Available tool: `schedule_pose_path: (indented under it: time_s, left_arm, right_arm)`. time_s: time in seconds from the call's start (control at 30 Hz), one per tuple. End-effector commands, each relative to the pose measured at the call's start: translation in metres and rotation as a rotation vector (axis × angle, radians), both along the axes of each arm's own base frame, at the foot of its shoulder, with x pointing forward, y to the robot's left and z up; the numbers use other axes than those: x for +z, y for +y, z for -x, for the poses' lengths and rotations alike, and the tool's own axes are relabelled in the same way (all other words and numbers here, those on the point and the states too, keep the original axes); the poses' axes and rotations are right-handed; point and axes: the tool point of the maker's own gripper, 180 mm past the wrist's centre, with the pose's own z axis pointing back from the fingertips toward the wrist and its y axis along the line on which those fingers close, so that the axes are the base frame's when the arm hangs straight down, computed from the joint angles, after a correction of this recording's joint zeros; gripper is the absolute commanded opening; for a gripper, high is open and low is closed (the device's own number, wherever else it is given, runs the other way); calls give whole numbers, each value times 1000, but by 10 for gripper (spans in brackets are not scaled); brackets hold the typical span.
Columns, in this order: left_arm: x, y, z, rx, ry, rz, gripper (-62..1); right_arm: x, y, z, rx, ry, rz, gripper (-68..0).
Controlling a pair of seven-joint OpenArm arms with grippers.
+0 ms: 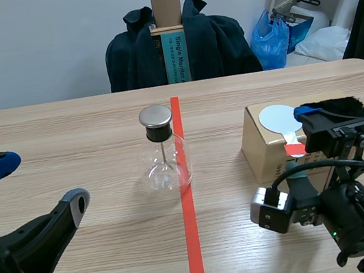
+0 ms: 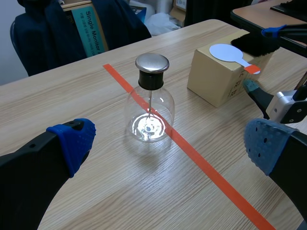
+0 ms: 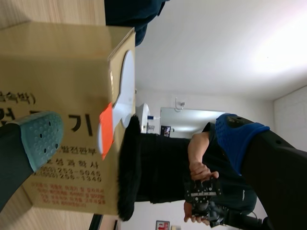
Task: Do the electroscope experiment.
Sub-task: 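Pick up the white charging plate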
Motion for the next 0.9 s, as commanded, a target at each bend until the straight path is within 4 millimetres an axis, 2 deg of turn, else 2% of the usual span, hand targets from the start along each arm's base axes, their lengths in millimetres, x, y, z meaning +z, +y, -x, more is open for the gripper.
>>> schedule_pose_path:
  time_s: [0.0, 0.17, 0.67, 0.77, 0.87]
  left_arm:
    - [9, -4, 0, -10, -24, 18, 14]
    - [9, -4, 0, -10, -24, 18, 14]
    - [9, -4, 0, -10, -24, 18, 14]
    - [9, -4, 0, -10, -24, 18, 14]
    - [9, -4, 0, -10, -24, 18, 14]
  right_arm:
    - [8, -10, -8, -27, -31, 7, 4]
    - [2, -16, -7, -43, -17, 18, 4]
    - [10, -14, -16, -30, -43, 20, 2]
    - [10, -13, -16, -27, -43, 20, -107]
    - [10, -13, -16, -27, -43, 20, -293]
